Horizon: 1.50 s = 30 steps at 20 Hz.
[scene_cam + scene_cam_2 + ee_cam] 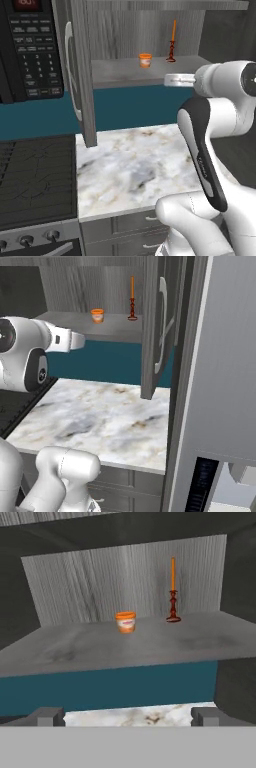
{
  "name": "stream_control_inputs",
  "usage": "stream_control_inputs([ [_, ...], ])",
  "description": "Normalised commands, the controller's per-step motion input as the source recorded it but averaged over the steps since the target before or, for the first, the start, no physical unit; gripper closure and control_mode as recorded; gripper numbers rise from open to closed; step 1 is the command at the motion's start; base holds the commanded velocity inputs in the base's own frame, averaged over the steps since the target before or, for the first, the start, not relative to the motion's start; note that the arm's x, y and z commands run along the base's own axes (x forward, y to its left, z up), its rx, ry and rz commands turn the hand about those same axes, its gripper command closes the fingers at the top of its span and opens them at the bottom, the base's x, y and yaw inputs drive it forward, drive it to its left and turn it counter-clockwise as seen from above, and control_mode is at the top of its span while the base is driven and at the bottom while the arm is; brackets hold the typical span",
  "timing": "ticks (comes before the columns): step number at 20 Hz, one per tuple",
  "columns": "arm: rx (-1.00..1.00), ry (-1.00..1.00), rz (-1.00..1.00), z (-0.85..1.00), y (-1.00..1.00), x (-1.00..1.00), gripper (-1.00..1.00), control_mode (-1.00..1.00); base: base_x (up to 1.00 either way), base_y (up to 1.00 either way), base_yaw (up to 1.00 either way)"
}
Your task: Pick the avocado and bread from the counter and place them on the plate. Then pick the jam from the cabinet and place it next to the plate. Lastly close the cabinet door.
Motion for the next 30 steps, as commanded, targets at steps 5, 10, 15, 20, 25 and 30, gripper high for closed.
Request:
stream_control_inputs([
  [5, 0.00, 0.01, 0.00, 0.00, 0.00, 0.24, -1.00, -1.00, 0.00, 0.00, 0.00],
  [10, 0.00, 0.06, 0.00, 0.07, 0.00, 0.48, -1.00, -1.00, 0.00, 0.00, 0.00],
  [15, 0.00, 0.04, 0.00, 0.09, 0.00, 0.40, -1.00, -1.00, 0.00, 0.00, 0.00],
  [20, 0.00, 0.00, 0.00, 0.00, 0.00, 0.31, -1.00, -1.00, 0.00, 0.00, 0.00],
  [25, 0.00, 0.00, 0.02, -0.10, 0.03, 0.20, -1.00, -1.00, 0.00, 0.00, 0.00],
  [30, 0.00, -0.02, 0.02, -0.06, 0.07, 0.33, -1.00, -1.00, 0.00, 0.00, 0.00],
])
